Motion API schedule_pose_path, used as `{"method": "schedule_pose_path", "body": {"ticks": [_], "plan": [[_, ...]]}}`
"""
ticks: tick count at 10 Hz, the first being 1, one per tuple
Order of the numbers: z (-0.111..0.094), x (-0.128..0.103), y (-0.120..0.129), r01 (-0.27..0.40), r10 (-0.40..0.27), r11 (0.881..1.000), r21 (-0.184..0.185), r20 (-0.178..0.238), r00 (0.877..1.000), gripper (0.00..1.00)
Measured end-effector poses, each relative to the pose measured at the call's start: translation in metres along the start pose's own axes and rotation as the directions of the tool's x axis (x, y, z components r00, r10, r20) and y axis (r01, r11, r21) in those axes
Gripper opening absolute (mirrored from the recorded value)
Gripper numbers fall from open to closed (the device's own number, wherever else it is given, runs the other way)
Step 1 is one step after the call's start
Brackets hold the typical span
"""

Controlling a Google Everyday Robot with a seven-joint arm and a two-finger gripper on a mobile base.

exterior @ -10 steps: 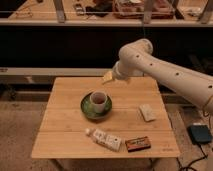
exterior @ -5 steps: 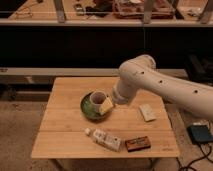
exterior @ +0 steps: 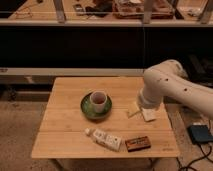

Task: Move the arm in a circular motion

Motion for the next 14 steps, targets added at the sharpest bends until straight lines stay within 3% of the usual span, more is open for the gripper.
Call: {"method": "schedule_pose_path", "body": {"ticks": [1, 3, 5, 7, 8, 9, 10, 12, 14], "plan": [[0.004, 0.014, 0.022, -0.062, 0.061, 0.998, -0.02, -0.006, 0.998, 0.79], [0.019, 0.071, 0.056, -0.167, 0.165, 0.985, -0.055, -0.031, 0.986, 0.79], [0.031, 0.145, 0.061, -0.203, 0.196, 0.973, -0.106, -0.07, 0.978, 0.79], [0.038, 0.193, 0.041, -0.184, 0.171, 0.972, -0.146, -0.096, 0.981, 0.79], [0.041, 0.215, 0.018, -0.158, 0.143, 0.975, -0.158, -0.104, 0.984, 0.79], [0.042, 0.238, -0.031, -0.111, 0.096, 0.983, -0.145, -0.109, 0.989, 0.79], [0.041, 0.242, -0.06, -0.085, 0.073, 0.989, -0.121, -0.099, 0.992, 0.79], [0.029, 0.237, -0.131, -0.01, 0.006, 0.999, -0.049, -0.079, 0.997, 0.79], [0.012, 0.219, -0.191, 0.083, -0.082, 0.996, 0.01, -0.083, 0.993, 0.79]]}}
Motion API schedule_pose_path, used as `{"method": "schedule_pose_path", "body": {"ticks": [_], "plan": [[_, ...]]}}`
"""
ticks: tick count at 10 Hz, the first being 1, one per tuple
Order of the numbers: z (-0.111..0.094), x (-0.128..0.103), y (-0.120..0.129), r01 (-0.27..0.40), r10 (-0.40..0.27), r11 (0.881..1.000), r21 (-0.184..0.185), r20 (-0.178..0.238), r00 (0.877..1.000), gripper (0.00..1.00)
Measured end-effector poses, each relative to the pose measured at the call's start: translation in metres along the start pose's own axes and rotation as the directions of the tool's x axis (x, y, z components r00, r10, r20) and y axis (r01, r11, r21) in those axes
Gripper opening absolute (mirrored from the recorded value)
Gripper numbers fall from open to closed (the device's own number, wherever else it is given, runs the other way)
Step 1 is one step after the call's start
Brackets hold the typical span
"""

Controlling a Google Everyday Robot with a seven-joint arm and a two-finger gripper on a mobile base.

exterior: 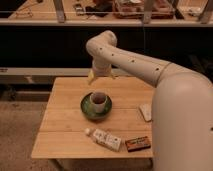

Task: Move the arm in a circular motion

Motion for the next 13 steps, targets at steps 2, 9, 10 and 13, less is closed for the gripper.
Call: {"method": "schedule_pose_path", "body": {"ticks": [2, 9, 10, 13], "plan": [[-0.022, -0.046, -0.057, 0.135, -0.136, 0.989, 0.055, 0.009, 0.991, 0.79], [-0.032, -0.254, 0.033, 0.1, -0.11, 0.993, 0.065, 0.171, 0.979, 0.79], [-0.029, -0.265, 0.074, 0.026, -0.032, 0.999, 0.032, 0.181, 0.983, 0.79], [-0.013, -0.262, 0.197, -0.172, 0.189, 0.979, -0.109, 0.173, 0.967, 0.79]]}}
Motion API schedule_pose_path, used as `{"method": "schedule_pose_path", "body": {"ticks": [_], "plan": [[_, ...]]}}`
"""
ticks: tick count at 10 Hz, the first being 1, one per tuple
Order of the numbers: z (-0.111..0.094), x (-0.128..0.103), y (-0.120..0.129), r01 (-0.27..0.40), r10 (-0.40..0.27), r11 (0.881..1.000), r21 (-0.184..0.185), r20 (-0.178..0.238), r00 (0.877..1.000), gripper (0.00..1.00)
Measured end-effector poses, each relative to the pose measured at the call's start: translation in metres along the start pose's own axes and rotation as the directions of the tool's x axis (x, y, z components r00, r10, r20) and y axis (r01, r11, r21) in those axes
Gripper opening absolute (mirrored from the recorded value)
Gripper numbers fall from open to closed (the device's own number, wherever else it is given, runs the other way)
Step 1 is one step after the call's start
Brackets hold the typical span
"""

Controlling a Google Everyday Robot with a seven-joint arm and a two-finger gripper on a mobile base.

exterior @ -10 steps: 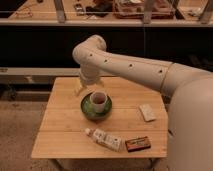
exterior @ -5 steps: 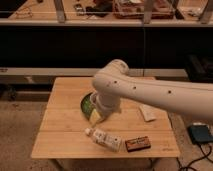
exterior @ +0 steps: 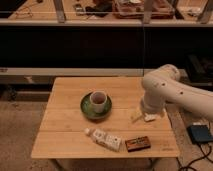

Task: Move the arm in a circular motion

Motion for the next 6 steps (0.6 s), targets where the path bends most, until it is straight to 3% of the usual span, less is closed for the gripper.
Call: {"method": "schedule_pose_path", "body": {"ticks": [1, 2, 3, 5, 6], "plan": [[0.012, 0.029, 0.041, -0.089, 0.089, 0.995, -0.047, -0.006, 0.996, 0.79], [0.023, 0.071, 0.065, -0.152, 0.15, 0.984, -0.088, -0.025, 0.988, 0.79], [0.027, 0.106, 0.06, -0.176, 0.173, 0.98, -0.089, -0.046, 0.984, 0.79], [0.021, 0.191, 0.004, -0.175, 0.169, 0.984, -0.047, -0.103, 0.98, 0.79], [0.009, 0.227, -0.042, -0.141, 0.14, 0.99, -0.003, -0.133, 0.981, 0.79]]}}
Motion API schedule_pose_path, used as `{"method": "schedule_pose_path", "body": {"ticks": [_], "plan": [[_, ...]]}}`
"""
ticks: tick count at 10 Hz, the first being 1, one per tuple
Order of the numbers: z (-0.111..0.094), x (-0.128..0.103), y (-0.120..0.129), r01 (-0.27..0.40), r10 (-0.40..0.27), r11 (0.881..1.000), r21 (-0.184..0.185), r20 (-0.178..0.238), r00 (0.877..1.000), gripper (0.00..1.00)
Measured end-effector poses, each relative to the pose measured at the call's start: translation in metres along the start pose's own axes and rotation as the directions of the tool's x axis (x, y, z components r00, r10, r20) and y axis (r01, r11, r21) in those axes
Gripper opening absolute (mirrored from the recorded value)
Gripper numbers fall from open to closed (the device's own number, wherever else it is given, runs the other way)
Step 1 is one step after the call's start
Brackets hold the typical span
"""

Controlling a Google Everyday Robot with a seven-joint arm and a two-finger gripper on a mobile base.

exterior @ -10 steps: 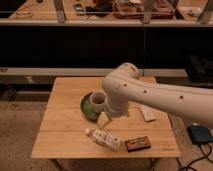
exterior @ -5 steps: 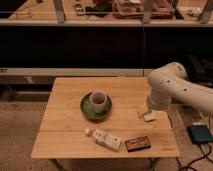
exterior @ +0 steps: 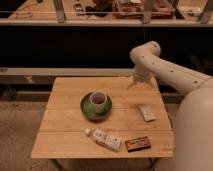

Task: Move the arm in a circular motion

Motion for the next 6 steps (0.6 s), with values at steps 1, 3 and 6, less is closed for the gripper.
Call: {"method": "schedule_pose_path", "body": {"ticks": [1, 3, 6], "plan": [[-0.01, 0.015, -0.039, 0.022, -0.021, 0.999, 0.046, -0.017, 1.0, 0.79], [-0.042, 0.033, -0.13, 0.122, -0.114, 0.983, 0.136, -0.067, 0.991, 0.79], [-0.092, -0.006, -0.238, 0.33, -0.308, 0.915, 0.232, -0.126, 0.943, 0.79]]}}
